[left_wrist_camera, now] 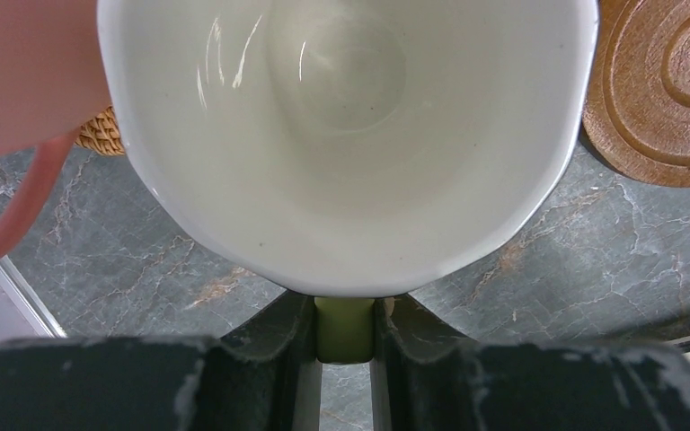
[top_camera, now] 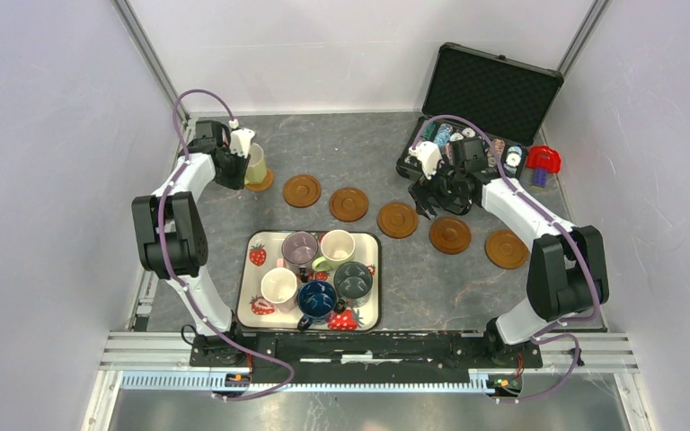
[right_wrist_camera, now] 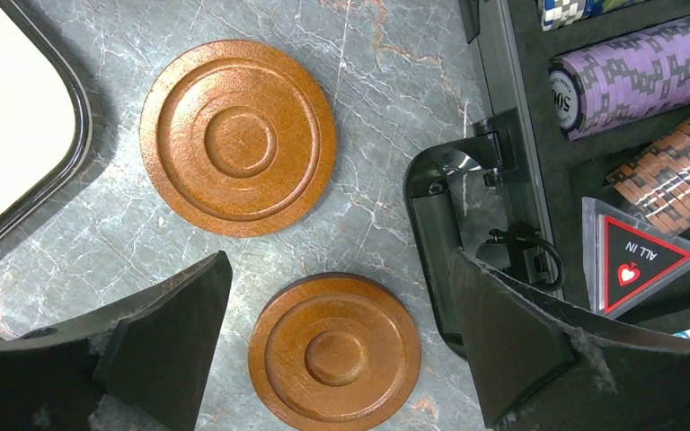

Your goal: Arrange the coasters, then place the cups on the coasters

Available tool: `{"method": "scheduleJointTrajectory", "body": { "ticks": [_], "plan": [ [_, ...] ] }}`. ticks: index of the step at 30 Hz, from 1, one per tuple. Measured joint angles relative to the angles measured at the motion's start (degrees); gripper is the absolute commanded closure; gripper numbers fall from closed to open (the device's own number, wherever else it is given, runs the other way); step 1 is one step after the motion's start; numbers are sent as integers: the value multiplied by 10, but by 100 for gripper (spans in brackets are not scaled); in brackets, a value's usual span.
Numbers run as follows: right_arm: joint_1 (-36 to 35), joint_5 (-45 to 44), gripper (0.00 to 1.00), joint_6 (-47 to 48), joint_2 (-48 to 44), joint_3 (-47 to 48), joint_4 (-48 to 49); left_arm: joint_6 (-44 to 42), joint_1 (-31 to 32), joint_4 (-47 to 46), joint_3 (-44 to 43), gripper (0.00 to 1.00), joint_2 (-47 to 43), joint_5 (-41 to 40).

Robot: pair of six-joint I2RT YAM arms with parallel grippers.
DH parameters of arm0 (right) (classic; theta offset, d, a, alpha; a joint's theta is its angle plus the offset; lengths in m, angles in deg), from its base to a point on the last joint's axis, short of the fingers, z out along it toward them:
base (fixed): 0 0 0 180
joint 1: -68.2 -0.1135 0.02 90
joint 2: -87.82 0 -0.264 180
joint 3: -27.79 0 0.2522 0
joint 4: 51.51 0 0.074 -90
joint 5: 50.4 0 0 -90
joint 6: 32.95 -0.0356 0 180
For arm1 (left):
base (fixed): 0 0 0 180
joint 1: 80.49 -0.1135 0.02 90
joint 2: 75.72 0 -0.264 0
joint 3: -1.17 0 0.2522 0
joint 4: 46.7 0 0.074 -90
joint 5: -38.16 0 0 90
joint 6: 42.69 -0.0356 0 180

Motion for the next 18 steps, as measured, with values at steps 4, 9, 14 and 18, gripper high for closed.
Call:
{"method": "scheduleJointTrajectory", "body": {
  "ticks": [4, 9, 14, 18],
  "plan": [
    [0, 0, 2, 0, 1, 0, 0, 4, 0, 0, 0, 93, 0, 0],
    [0, 0, 2, 0, 1, 0, 0, 9, 0, 0, 0, 91, 0, 0],
    [0, 0, 2, 0, 1, 0, 0, 9, 0, 0, 0, 88, 3, 0],
    [0, 0, 2, 0, 1, 0, 0, 9, 0, -2, 0, 84, 4, 1]
  ]
}}
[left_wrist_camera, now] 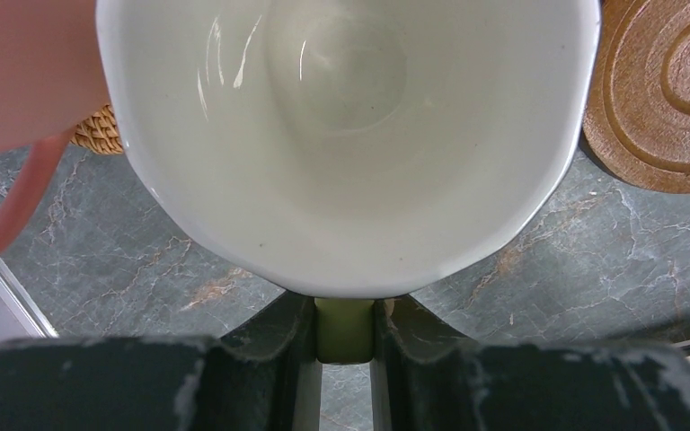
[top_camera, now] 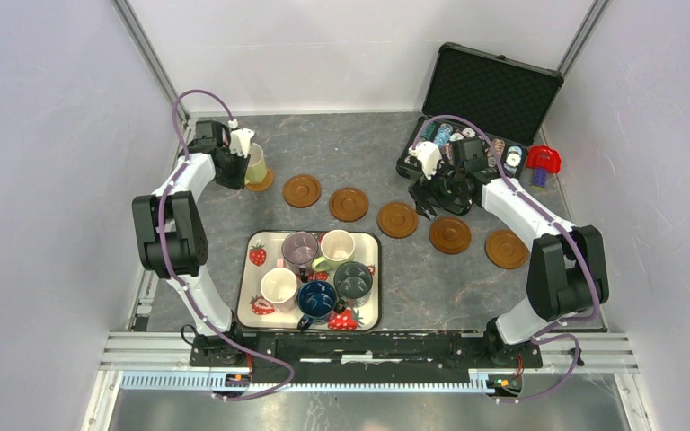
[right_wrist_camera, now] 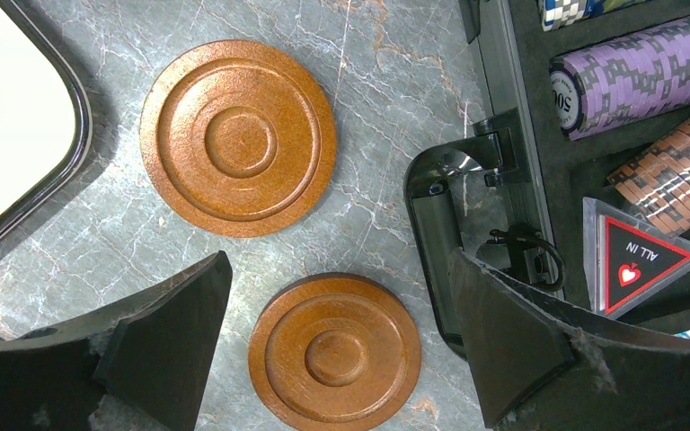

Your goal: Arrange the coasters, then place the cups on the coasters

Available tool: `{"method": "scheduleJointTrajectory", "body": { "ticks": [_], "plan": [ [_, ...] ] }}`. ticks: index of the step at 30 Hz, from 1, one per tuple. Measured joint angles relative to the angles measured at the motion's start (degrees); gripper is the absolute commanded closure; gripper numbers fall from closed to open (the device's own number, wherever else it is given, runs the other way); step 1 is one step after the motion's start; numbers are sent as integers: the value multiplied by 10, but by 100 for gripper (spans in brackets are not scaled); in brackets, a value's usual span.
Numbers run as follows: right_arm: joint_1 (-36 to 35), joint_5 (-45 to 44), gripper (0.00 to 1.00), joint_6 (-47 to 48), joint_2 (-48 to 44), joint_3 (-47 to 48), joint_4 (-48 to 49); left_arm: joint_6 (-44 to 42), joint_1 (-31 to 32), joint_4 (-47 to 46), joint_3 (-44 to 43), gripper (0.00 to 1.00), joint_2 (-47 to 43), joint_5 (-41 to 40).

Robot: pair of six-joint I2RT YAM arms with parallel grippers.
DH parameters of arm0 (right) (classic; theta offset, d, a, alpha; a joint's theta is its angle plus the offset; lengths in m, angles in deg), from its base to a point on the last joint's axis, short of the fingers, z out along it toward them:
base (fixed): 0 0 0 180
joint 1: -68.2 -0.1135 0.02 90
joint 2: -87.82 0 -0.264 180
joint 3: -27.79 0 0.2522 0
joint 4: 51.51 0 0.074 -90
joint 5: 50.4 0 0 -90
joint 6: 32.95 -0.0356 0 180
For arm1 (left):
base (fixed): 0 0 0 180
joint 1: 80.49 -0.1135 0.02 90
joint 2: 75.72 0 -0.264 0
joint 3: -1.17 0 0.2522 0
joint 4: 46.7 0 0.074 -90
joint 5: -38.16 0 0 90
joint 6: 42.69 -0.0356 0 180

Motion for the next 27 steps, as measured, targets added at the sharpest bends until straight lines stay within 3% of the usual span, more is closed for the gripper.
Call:
{"method": "scheduleJointTrajectory", "body": {
  "ticks": [7, 27],
  "plan": [
    [0, 0, 2, 0, 0, 0, 0, 0, 0, -1, 0, 78, 1, 0],
    [0, 0, 2, 0, 0, 0, 0, 0, 1, 8, -13, 79, 9, 3]
  ]
}}
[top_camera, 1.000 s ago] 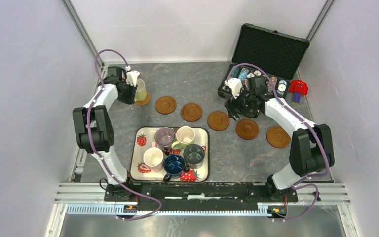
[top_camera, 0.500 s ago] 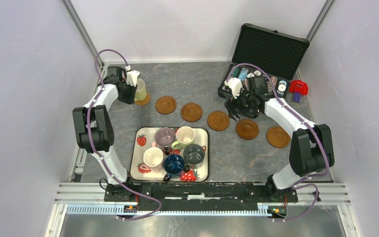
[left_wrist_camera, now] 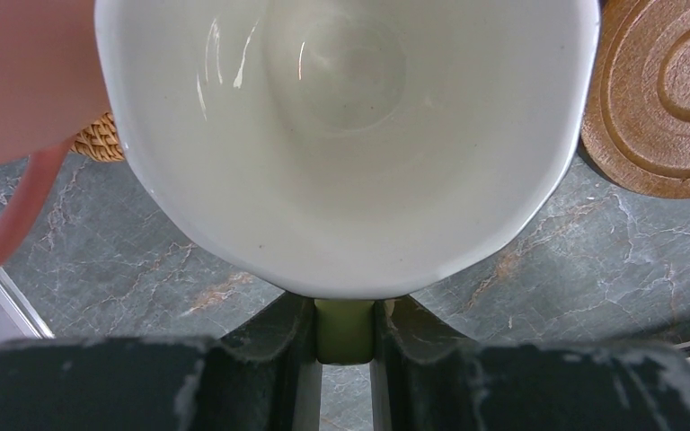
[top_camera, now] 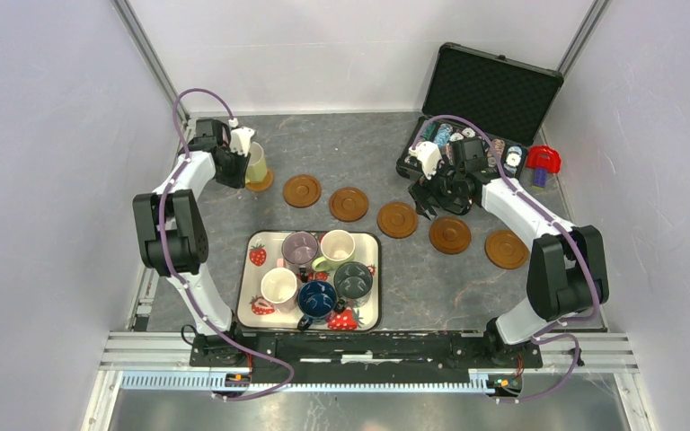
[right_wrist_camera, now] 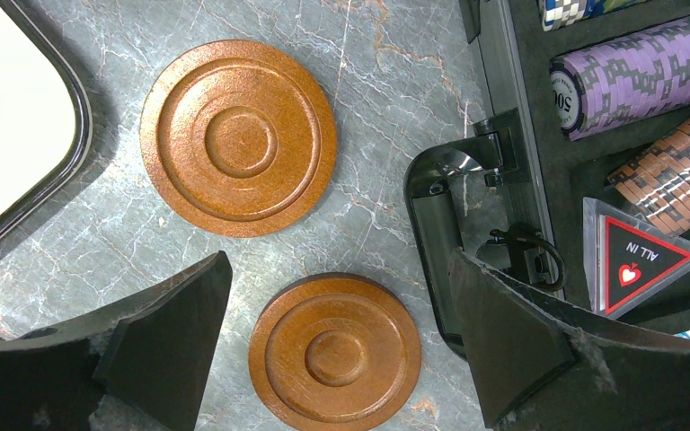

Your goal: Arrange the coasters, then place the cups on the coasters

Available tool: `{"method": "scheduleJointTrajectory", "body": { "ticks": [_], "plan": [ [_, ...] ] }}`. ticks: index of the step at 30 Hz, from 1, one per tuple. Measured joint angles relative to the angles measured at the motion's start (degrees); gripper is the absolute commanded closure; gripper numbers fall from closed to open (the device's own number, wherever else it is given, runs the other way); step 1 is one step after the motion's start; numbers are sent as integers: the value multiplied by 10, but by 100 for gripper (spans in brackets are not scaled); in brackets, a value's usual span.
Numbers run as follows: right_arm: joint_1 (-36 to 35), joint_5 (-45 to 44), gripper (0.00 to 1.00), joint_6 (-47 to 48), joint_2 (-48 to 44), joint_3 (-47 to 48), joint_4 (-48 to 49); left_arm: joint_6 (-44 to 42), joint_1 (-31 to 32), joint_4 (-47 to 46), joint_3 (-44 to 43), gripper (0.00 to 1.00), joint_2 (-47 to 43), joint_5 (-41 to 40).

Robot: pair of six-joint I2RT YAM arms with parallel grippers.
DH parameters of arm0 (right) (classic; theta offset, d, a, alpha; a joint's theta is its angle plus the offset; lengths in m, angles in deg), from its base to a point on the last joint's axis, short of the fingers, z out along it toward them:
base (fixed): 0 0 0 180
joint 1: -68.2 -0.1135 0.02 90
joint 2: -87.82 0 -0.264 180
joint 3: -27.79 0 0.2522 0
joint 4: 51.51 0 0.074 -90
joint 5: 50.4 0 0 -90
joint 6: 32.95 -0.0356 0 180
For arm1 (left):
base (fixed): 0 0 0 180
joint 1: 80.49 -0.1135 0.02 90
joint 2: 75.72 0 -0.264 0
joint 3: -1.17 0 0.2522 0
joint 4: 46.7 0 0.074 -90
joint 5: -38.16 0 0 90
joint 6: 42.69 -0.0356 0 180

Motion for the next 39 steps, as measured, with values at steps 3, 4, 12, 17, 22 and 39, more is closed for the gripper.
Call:
{"method": "scheduleJointTrajectory", "body": {
  "ticks": [3, 4, 12, 17, 22, 39],
  "plan": [
    [0, 0, 2, 0, 0, 0, 0, 0, 0, 6, -6, 80, 3, 0],
    [0, 0, 2, 0, 0, 0, 0, 0, 0, 7, -7, 80, 4, 0],
    [0, 0, 2, 0, 0, 0, 0, 0, 0, 9, -7, 81, 4, 1],
    [0, 0, 2, 0, 0, 0, 0, 0, 1, 24, -12, 82, 4, 1],
    [0, 0, 2, 0, 0, 0, 0, 0, 1, 33, -15, 80, 4, 2],
    [0, 0, 2, 0, 0, 0, 0, 0, 5, 76, -33, 56, 17, -2]
  ]
}}
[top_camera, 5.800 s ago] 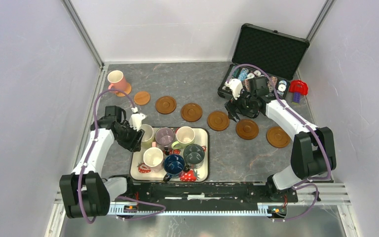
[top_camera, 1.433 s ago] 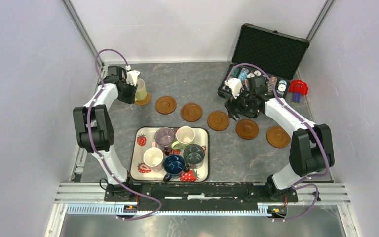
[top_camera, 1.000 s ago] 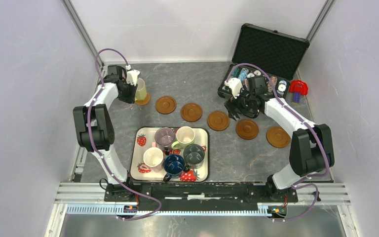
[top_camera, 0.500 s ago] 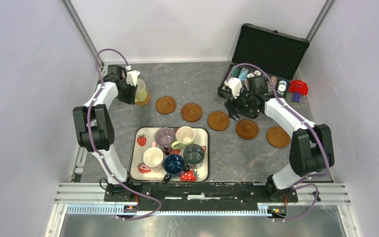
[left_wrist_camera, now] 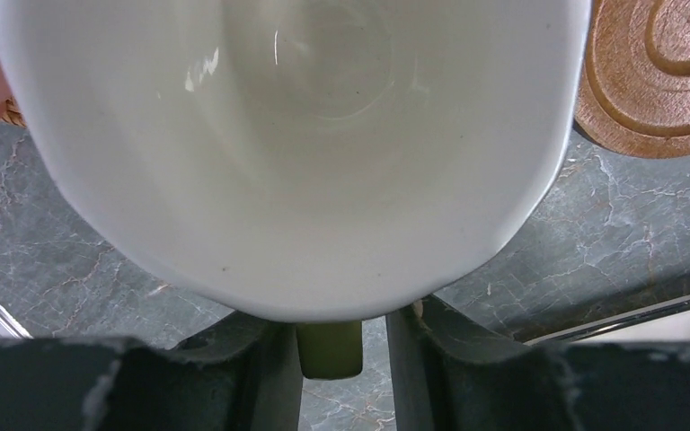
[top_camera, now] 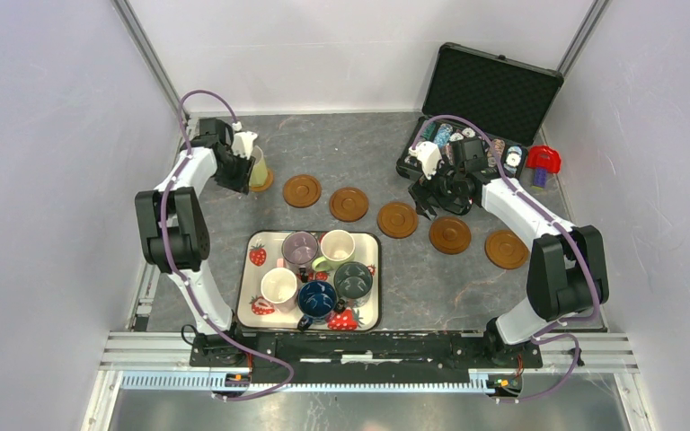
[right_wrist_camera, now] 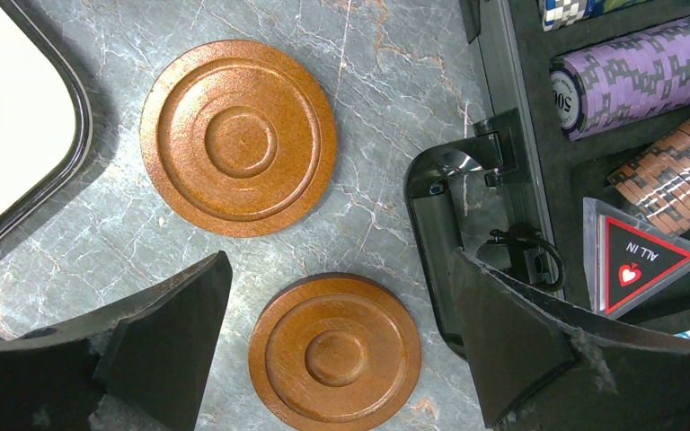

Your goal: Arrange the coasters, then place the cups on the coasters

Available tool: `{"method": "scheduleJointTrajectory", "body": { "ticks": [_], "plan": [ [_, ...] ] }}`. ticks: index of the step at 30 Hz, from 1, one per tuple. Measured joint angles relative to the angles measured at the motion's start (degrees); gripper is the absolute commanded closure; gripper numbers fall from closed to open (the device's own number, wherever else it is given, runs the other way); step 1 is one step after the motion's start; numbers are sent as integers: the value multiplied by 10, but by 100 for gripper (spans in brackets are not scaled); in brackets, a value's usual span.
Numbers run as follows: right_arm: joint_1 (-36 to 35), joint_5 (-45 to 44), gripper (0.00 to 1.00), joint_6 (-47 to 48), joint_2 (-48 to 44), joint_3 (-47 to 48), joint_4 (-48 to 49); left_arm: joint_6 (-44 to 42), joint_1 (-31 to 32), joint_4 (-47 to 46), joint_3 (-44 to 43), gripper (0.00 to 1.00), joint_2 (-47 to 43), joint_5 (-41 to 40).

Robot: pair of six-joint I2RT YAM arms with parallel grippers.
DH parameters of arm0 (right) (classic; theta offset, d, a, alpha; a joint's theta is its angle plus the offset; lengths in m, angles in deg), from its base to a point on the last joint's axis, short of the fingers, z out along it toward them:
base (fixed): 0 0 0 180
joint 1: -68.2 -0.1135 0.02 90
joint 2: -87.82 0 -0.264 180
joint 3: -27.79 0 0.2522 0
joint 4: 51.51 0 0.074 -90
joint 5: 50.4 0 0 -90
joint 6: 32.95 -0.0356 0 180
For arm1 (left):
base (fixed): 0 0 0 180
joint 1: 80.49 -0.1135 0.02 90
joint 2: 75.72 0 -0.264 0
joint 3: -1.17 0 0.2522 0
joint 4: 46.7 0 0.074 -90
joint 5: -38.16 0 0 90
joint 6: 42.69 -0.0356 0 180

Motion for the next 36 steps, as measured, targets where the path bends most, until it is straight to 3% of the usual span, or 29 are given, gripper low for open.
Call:
{"method": "scheduleJointTrajectory", "body": {
  "ticks": [9, 14, 18, 26, 36],
  "plan": [
    [0, 0, 2, 0, 0, -1, 0, 0, 1, 10, -1, 44, 5, -2],
    [0, 0, 2, 0, 0, -1, 0, 0, 1, 14, -1, 27, 5, -2],
    [0, 0, 2, 0, 0, -1, 0, 0, -1, 26, -1, 1, 1, -3],
    [0, 0, 2, 2, -2, -7, 0, 0, -24, 66, -15, 0, -46, 2],
    [0, 0, 2, 5, -8, -7, 0, 0, -42, 122, -97, 0, -102, 32]
  ]
}}
